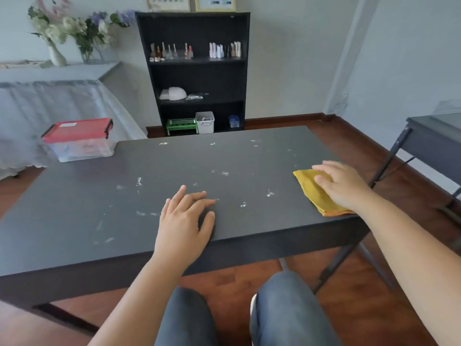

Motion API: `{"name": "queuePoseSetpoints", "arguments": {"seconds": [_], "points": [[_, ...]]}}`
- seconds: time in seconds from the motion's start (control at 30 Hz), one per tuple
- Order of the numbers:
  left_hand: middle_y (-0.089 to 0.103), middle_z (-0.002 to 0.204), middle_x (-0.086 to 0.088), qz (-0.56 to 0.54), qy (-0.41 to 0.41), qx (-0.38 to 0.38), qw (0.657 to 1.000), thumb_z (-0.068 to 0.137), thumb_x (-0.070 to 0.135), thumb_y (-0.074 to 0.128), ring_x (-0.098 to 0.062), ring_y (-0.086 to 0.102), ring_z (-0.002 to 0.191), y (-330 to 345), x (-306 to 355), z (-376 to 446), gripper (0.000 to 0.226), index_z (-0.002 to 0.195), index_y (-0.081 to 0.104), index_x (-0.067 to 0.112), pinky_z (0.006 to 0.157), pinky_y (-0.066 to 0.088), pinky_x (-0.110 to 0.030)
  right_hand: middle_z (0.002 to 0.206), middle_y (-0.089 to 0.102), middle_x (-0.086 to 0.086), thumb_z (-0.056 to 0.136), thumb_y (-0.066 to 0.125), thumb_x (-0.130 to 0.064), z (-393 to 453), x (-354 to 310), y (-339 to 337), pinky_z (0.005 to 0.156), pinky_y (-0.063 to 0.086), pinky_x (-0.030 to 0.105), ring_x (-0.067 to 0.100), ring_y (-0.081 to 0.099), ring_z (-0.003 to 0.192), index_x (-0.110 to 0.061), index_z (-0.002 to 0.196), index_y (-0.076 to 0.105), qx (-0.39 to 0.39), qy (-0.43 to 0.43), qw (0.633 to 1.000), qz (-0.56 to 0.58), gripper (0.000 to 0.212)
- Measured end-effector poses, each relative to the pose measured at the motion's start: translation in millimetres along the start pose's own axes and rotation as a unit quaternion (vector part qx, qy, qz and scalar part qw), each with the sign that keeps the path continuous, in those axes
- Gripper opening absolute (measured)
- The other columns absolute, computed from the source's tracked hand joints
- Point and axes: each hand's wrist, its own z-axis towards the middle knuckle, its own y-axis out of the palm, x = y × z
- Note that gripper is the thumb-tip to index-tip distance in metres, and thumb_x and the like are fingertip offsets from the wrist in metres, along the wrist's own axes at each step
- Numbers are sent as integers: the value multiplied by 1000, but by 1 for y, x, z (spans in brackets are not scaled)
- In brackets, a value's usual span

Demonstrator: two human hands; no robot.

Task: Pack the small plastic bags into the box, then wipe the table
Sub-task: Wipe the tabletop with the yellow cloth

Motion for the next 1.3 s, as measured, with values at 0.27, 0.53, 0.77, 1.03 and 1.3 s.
{"name": "queuePoseSetpoints", "arguments": {"seconds": [0.27, 0.53, 0.77, 1.03, 1.3], "points": [[57, 134, 8, 64, -13, -10, 998, 95, 39, 49, -27, 27, 143, 8, 0, 1, 32, 121, 63, 27, 114, 22, -48, 162, -9, -6, 73, -1, -84, -6, 1, 22, 113, -2, 56, 33, -8, 147, -45, 149, -2, -103, 45, 983, -143, 85], [42, 147, 12, 86, -33, -59, 994, 94, 52, 36, -26, 13, 147, 19, 17, 11, 44, 131, 51, 33, 115, 15, -50, 160, -4, -18, 99, 14, -51, -18, -27, 31, 117, -4, 50, 25, -7, 148, -49, 148, 9, -112, -36, 988, -102, 50], [31, 154, 12, 116, -39, -96, 988, 92, 60, 27, -27, 5, 147, 26, 15, 31, 52, 134, 46, 35, 113, 13, -53, 162, 0, -11, 97, 10, -51, 23, 6, 19, 116, 3, 52, 26, -1, 148, -55, 145, 4, -106, 13, 987, -117, 48], [31, 154, 11, 129, -40, -100, 986, 93, 58, 26, -26, 6, 148, 28, 15, 39, 52, 134, 46, 33, 114, 13, -50, 162, -2, -8, 97, 11, -50, 72, -77, 53, 114, -2, 58, 34, -3, 146, -56, 145, 5, -130, -23, 985, -112, 48], [31, 154, 15, 98, -44, -111, 988, 93, 59, 29, -23, 5, 148, 26, 14, 37, 54, 138, 44, 34, 116, 10, -46, 161, 2, -14, 96, 11, -54, 64, -8, 31, 116, 4, 50, 26, 0, 147, -61, 142, 5, -109, -16, 985, -135, 47]]}}
